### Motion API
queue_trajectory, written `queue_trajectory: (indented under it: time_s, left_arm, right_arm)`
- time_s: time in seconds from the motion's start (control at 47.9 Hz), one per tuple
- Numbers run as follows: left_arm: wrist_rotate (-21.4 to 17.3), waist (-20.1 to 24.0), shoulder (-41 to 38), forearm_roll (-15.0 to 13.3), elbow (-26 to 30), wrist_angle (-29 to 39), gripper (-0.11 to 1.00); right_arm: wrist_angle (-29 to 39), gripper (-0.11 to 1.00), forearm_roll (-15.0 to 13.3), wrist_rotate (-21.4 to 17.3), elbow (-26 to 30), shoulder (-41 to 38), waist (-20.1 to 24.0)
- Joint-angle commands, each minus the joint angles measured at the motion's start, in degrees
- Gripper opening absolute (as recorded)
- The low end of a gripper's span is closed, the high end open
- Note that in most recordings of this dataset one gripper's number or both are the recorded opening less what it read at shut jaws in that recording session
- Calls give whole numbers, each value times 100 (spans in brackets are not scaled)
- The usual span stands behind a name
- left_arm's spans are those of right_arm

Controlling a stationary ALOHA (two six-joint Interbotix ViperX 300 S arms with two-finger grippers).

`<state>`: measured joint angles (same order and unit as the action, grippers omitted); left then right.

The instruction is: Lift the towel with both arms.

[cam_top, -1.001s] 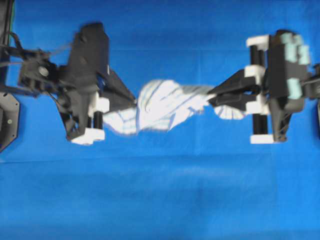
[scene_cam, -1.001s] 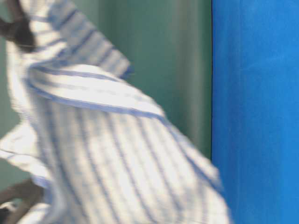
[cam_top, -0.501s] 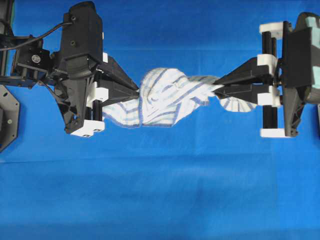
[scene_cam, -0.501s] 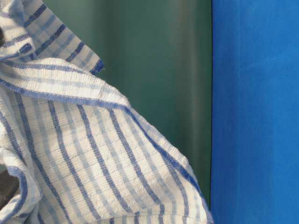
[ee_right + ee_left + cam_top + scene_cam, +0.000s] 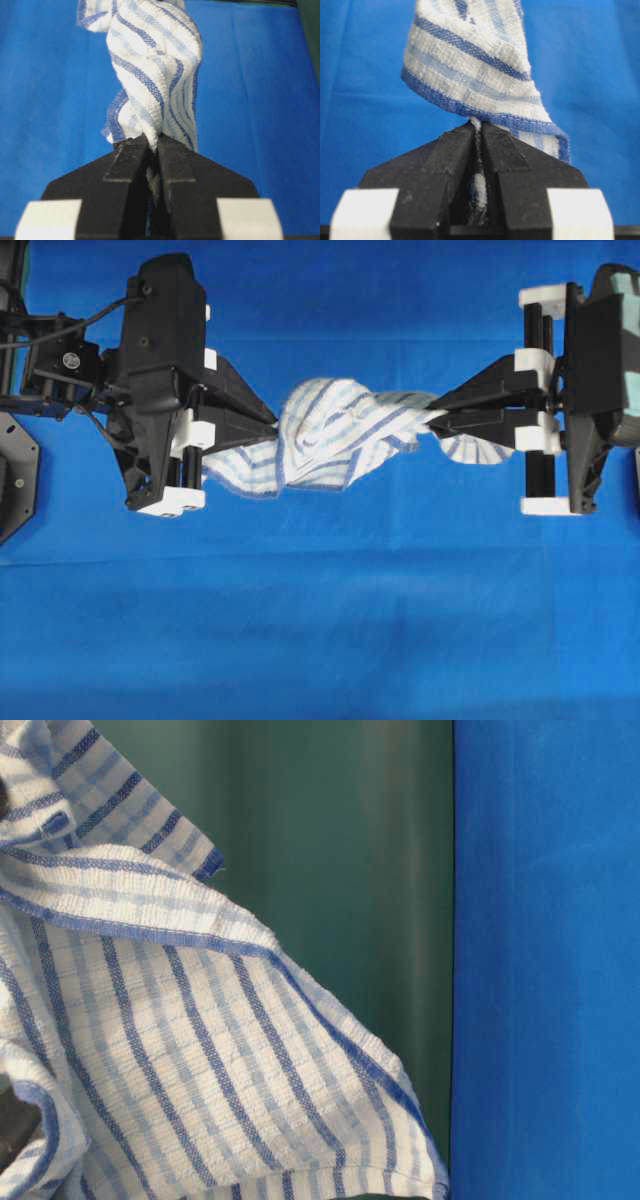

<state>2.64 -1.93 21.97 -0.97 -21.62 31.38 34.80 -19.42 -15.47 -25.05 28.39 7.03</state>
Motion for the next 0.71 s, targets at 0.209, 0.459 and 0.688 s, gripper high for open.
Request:
queue_trajectory:
  time_s: [0.209,0.459,0.688]
  left_arm:
    - [9,-123,97,-9,79,-185,59]
    - [53,-132,220,-35,-35,-167,91]
    - [149,-325,158,-44,-264,-185,92]
  right_arm:
    - [-35,67,-26,-9,132,26,0]
    - [-44,69,-18,-9,123,18,9]
    - [-141,69,62,-132,-97,-149,132]
